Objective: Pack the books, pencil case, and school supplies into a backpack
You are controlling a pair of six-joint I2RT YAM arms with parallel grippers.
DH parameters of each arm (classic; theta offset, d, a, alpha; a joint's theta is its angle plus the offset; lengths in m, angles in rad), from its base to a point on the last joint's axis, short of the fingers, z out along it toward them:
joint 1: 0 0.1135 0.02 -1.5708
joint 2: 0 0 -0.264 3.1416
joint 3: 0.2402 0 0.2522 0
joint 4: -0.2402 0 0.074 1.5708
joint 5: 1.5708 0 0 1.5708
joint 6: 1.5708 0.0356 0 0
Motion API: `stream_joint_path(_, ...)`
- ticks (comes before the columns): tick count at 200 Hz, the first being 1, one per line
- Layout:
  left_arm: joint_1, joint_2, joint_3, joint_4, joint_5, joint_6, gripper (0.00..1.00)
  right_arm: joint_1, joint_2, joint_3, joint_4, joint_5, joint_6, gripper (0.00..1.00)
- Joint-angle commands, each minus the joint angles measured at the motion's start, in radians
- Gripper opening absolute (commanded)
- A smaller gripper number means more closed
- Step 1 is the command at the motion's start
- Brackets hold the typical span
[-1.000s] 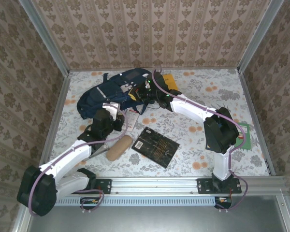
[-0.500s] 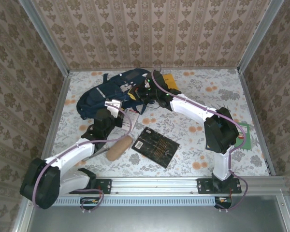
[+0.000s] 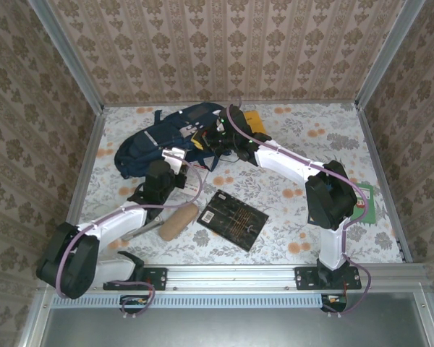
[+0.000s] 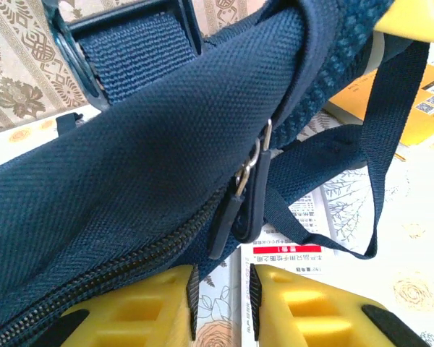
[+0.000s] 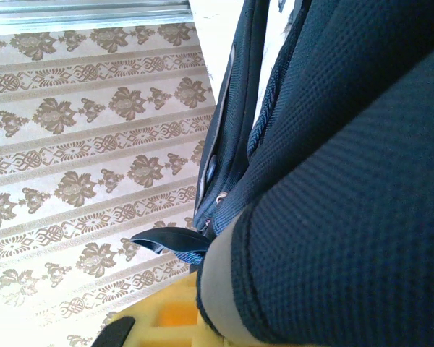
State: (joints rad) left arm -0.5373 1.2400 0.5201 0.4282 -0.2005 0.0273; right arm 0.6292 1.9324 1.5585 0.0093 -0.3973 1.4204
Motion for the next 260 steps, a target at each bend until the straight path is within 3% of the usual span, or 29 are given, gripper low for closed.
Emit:
stream_joint_path(1, -0.001, 0.015, 0.05, 0.048, -0.03, 0.032, 0.28, 0.019, -0.059, 0.057, 0.048, -0.066, 0.018, 0.0)
stream_joint_path(128, 0.011, -0.042, 0.014, 0.02, -0.14, 0.074, 0.33, 0.013, -0.068, 0.065, 0.078, -0.101, 0.019, 0.0)
stream_joint_path(181, 0.016, 0.008, 0.066, 0.043, -0.058, 0.03, 0.32, 0.02, -0.069, 0.058, 0.076, -0.107, 0.02, 0.0)
stream_joint_path(260, 0.014, 0.041, 0.129, 0.06, -0.052, 0.002, 0.23, 0.021, -0.077, 0.032, 0.083, -0.101, 0.021, 0.0)
